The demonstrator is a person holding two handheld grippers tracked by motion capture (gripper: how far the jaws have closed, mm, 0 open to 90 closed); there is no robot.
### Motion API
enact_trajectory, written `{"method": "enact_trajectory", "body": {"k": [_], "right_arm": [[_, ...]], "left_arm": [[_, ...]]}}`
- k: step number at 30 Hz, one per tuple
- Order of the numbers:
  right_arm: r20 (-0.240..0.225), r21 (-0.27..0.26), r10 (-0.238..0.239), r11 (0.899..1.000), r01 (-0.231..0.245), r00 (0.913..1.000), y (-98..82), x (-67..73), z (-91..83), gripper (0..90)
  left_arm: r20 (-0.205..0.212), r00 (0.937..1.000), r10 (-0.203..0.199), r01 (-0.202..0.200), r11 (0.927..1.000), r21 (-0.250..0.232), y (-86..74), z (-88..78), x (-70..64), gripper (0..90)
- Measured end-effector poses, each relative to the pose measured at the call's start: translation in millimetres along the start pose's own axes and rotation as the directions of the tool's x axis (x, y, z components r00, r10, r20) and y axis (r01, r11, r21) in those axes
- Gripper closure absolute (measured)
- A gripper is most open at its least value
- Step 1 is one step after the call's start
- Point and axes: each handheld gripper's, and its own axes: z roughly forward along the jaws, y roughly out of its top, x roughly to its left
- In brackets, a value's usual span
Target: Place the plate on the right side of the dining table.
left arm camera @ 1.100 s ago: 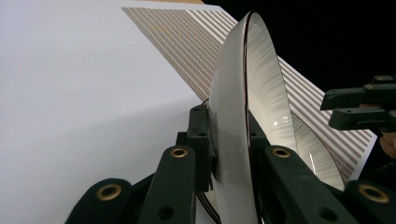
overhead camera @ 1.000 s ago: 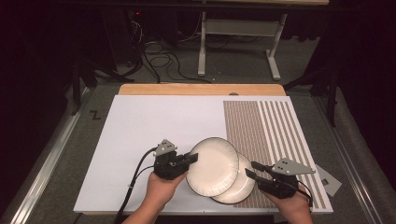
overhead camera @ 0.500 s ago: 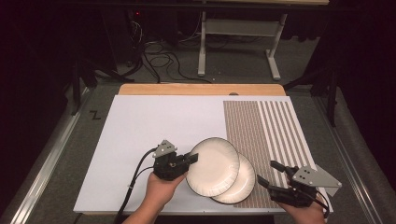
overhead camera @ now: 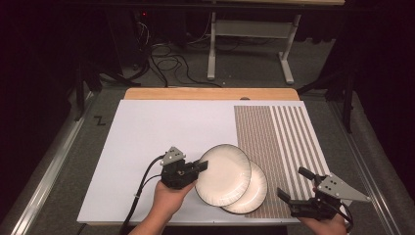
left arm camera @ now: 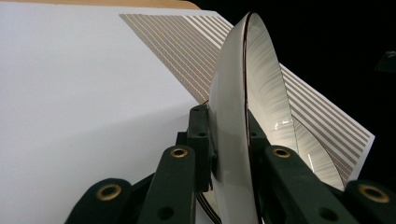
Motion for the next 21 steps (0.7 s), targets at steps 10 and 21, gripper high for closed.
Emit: {"method": "enact_trajectory", "body": {"k": [10, 21], "right_arm": [[0.001, 0.011, -0.014, 1.000, 0.014, 0.9999, 0.3, 3.9, 5.6, 0.1], [-0.046, 0.072, -0.038, 0.997, 0.041, 0.9982, 3.5, 15.0, 37.8, 0.2]], "left_arm": [[0.001, 1.0000, 0.002, -0.002, 1.0000, -0.004, -0.2, 0.2, 0.1, 80.0], [0.007, 1.0000, 0.002, -0.002, 1.0000, -0.009, -1.0, 0.6, 1.5, 80.0]]}}
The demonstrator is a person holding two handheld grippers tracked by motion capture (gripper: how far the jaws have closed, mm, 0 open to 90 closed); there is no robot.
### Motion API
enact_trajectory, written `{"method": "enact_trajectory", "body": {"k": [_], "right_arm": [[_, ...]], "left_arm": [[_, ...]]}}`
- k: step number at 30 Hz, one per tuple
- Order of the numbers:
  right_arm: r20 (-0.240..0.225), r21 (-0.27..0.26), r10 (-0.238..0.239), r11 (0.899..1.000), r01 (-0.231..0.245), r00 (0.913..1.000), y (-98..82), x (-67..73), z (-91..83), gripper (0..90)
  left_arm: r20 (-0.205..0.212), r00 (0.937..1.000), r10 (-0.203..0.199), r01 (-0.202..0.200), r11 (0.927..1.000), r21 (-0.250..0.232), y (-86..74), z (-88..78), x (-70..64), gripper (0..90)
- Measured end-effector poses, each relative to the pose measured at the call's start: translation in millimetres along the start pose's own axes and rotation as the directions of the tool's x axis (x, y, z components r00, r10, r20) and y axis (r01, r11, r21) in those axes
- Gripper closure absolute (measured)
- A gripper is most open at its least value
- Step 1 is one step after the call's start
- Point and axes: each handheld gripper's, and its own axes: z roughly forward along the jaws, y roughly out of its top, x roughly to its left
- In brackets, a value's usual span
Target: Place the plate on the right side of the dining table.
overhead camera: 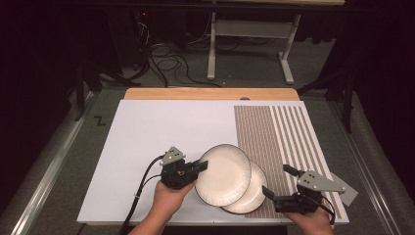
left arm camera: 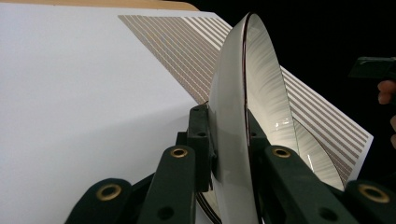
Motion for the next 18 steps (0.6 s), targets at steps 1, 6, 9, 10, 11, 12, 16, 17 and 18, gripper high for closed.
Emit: {"method": "enact_trajectory", "body": {"k": [1, 6, 9, 10, 11, 12, 16, 17, 18], "right_arm": [[-0.006, 0.004, 0.007, 1.000, -0.007, 1.0000, 0.8, 1.0, 3.3, 0.2], [-0.022, 0.031, -0.004, 0.999, 0.004, 0.9997, 4.7, 4.9, 22.0, 0.5], [-0.032, 0.053, -0.004, 0.999, 0.005, 0.9995, 5.6, 7.2, 32.0, 0.8], [-0.033, 0.061, -0.007, 0.998, 0.009, 0.9994, 5.8, 8.1, 35.9, 0.8], [-0.034, 0.070, -0.006, 0.997, 0.009, 0.9994, 6.1, 8.7, 39.5, 0.9], [-0.038, 0.074, -0.004, 0.997, 0.007, 0.9993, 6.4, 8.9, 43.2, 1.0], [-0.048, 0.101, 0.016, 0.995, -0.011, 0.9987, 7.4, 7.9, 57.2, 3.1], [-0.049, 0.112, 0.021, 0.994, -0.016, 0.9986, 7.5, 7.1, 60.8, 4.1], [-0.053, 0.123, 0.028, 0.992, -0.021, 0.9982, 7.5, 6.3, 64.5, 5.0]], "left_arm": [[0.001, 1.0000, 0.001, -0.001, 1.0000, 0.000, 0.0, 0.0, 0.1, 80.0], [0.003, 1.0000, 0.002, -0.002, 1.0000, -0.001, 0.0, 0.1, 0.2, 80.0], [0.005, 1.0000, 0.003, -0.003, 1.0000, 0.001, 0.2, 0.4, 0.7, 80.0], [0.005, 1.0000, 0.003, -0.003, 1.0000, 0.002, 0.2, 0.4, 0.8, 80.0], [0.006, 1.0000, 0.003, -0.003, 1.0000, 0.002, 0.2, 0.4, 0.9, 80.0], [0.006, 1.0000, 0.003, -0.003, 1.0000, 0.001, 0.2, 0.4, 0.9, 80.0], [0.007, 1.0000, 0.004, -0.004, 1.0000, 0.001, 0.2, 0.9, 1.1, 80.0], [0.007, 1.0000, 0.003, -0.003, 1.0000, 0.000, 0.2, 1.1, 1.2, 80.0], [0.008, 1.0000, 0.001, -0.001, 1.0000, 0.000, 0.1, 1.3, 1.2, 80.0]]}}
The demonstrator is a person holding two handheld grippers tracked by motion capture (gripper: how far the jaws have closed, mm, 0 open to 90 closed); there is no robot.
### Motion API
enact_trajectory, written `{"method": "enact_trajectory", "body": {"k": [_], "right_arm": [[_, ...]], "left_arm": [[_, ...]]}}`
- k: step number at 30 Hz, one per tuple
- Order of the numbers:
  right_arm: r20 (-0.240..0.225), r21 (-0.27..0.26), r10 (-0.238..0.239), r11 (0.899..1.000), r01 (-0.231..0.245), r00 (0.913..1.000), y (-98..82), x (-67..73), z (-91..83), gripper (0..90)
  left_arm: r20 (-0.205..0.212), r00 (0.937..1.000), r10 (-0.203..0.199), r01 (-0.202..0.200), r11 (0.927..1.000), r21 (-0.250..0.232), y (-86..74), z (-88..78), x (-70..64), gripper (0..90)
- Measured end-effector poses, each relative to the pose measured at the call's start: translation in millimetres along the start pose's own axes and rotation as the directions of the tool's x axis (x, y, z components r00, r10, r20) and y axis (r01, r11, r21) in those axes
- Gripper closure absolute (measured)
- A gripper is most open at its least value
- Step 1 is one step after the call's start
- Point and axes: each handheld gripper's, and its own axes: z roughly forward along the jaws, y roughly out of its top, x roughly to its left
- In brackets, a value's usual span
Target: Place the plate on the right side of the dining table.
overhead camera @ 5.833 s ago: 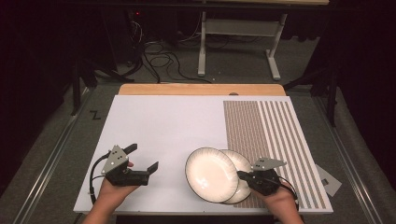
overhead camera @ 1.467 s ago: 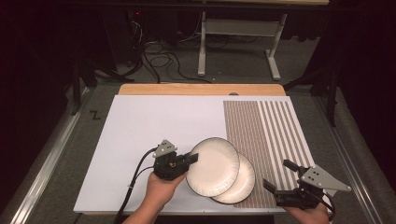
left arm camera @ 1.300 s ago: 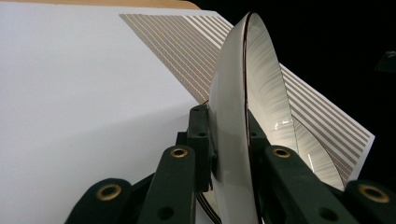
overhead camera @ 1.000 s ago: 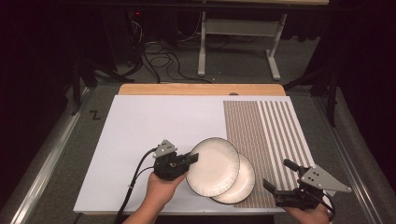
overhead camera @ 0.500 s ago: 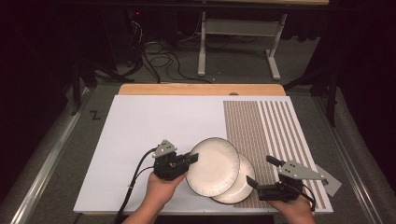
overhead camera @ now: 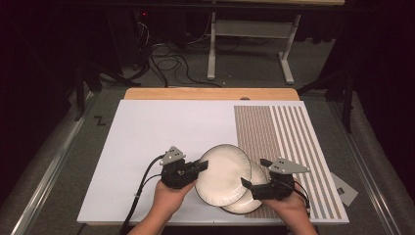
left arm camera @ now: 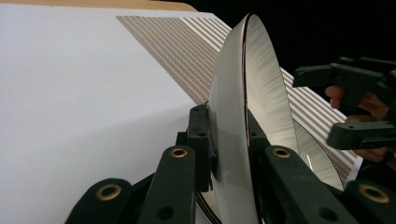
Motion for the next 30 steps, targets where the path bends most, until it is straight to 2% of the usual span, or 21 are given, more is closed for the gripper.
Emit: {"method": "enact_trajectory", "body": {"k": [2, 8, 10, 18, 30], "right_arm": [[-0.017, 0.015, 0.031, 0.999, -0.030, 0.9994, 0.2, -2.3, 7.4, 6.3], [-0.041, 0.028, 0.073, 0.997, -0.072, 0.9965, -0.5, -6.6, 17.9, 15.5], [-0.046, 0.034, 0.082, 0.996, -0.080, 0.9956, -2.5, -6.5, 18.8, 16.5], [-0.101, 0.044, 0.145, 0.989, -0.142, 0.9842, -10.0, -8.0, 15.9, 39.5], [-0.150, 0.079, 0.195, 0.980, -0.185, 0.9692, -15.7, -13.1, 18.0, 58.4]], "left_arm": [[0.001, 1.0000, 0.002, -0.002, 1.0000, -0.001, 0.0, 0.1, -0.1, 80.0], [0.001, 1.0000, 0.009, -0.009, 0.9999, -0.008, -0.5, -0.2, -0.8, 80.0], [0.001, 1.0000, 0.009, -0.009, 0.9999, -0.010, -0.5, 0.3, -0.6, 80.0], [0.005, 0.9998, 0.017, -0.017, 0.9997, -0.017, -0.9, 0.5, -0.7, 80.1], [0.016, 0.9993, 0.034, -0.034, 0.9986, -0.040, -3.3, -1.4, -1.1, 80.1]]}}
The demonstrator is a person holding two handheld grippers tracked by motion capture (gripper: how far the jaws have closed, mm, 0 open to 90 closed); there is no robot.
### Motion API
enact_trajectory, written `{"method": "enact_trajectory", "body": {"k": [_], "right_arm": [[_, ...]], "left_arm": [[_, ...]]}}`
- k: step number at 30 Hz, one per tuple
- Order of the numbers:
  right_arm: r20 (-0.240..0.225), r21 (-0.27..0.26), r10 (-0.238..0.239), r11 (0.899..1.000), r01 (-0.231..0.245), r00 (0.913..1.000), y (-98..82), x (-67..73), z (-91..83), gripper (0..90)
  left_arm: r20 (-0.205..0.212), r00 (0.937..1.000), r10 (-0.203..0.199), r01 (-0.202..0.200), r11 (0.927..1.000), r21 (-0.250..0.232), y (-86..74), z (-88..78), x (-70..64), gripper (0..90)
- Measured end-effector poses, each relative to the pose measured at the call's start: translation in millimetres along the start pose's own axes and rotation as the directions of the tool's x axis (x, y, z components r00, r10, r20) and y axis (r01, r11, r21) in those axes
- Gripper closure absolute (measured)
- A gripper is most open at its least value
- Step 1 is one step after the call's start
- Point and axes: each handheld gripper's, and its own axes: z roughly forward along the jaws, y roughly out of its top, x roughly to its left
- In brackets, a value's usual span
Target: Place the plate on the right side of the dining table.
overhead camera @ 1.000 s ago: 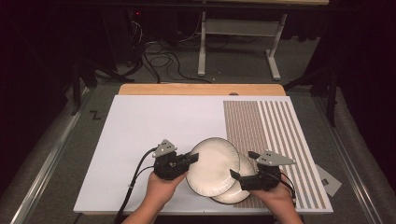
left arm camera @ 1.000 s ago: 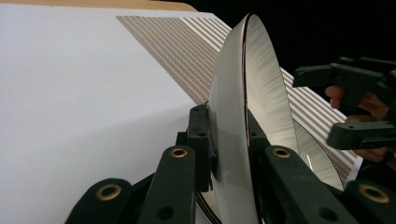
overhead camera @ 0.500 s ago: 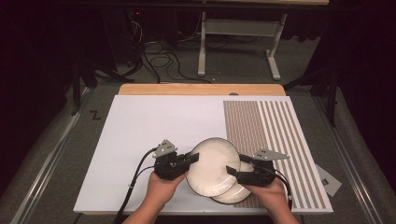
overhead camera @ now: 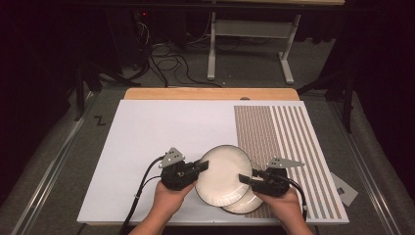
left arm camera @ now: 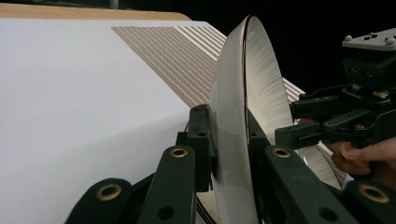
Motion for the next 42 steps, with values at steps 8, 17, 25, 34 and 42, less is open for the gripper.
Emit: {"method": "enact_trajectory", "body": {"k": [8, 17, 25, 34, 42], "right_arm": [[0.001, 0.009, 0.009, 1.000, -0.009, 1.0000, -1.9, -1.5, -3.2, 74.1], [-0.003, -0.083, 0.055, 0.995, -0.055, 0.9985, 3.0, -3.3, -26.3, 84.8], [0.060, -0.140, -0.008, 0.990, 0.016, 0.9982, 11.2, 4.0, -39.7, 85.3], [0.115, -0.186, -0.027, 0.981, 0.049, 0.9929, 15.6, 0.8, -50.7, 85.5], [0.141, -0.208, -0.039, 0.976, 0.068, 0.9892, 18.3, -2.6, -61.9, 86.3]], "left_arm": [[0.010, 0.9999, 0.003, -0.003, 1.0000, -0.009, -0.6, -0.3, -0.4, 80.2], [0.008, 0.9943, 0.106, -0.106, 0.9943, -0.001, 10.2, -4.9, -21.8, 80.0], [0.029, 0.9957, 0.088, -0.088, 0.9961, 0.004, 15.7, -2.8, -21.5, 79.6], [0.030, 0.9948, 0.097, -0.098, 0.9952, 0.011, 22.2, 10.4, -24.8, 78.3], [0.034, 0.9912, 0.128, -0.129, 0.9912, 0.030, 30.8, 21.9, -26.7, 76.9]]}}
